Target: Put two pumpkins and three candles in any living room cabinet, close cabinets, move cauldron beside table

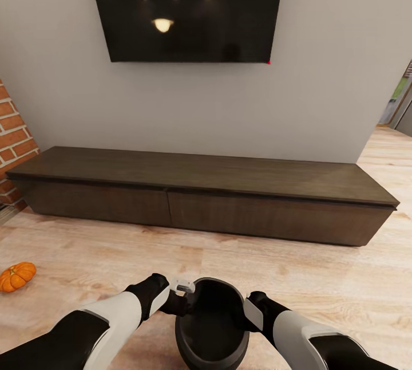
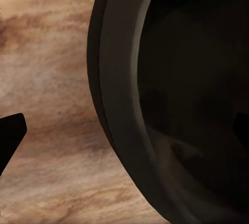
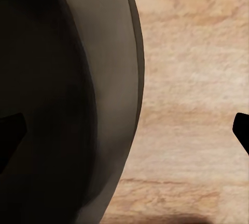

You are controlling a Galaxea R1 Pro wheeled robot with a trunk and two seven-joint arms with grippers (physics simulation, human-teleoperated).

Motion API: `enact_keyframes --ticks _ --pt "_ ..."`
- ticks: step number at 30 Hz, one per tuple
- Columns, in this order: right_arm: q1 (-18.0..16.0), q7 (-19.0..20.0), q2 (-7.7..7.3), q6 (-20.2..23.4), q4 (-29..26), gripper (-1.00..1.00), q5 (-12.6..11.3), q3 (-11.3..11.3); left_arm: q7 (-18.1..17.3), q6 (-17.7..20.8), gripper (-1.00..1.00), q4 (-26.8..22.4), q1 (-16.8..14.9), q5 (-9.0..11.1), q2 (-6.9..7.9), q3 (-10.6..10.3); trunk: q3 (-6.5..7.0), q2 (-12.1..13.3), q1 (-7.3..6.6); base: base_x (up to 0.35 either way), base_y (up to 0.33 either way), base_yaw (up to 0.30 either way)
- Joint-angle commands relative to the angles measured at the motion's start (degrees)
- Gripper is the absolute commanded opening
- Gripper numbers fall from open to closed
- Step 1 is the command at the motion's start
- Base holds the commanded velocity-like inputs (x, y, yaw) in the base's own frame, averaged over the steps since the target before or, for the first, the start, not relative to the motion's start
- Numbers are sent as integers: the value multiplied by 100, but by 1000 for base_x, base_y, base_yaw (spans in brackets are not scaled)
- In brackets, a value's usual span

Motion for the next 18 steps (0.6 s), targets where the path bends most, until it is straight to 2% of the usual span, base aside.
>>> enact_keyframes --ticks 1,7,15,18 --pt "0 -37 2 22 -12 100 -49 1 7 24 100 -5 -2 57 0 -50 -5 -2 -1 0 0 0" --pt "0 -37 2 22 -12 100 -49 1 23 -42 100 -5 -2 49 0 -47 -5 -2 -1 0 0 0" --pt "0 -37 2 21 -12 100 -49 1 40 -95 100 -5 -2 41 0 -47 -182 -13 19 0 0 0" --pt "0 -37 2 21 -12 100 -49 1 81 -168 100 -5 -2 45 0 -47 -182 -13 19 0 0 0"
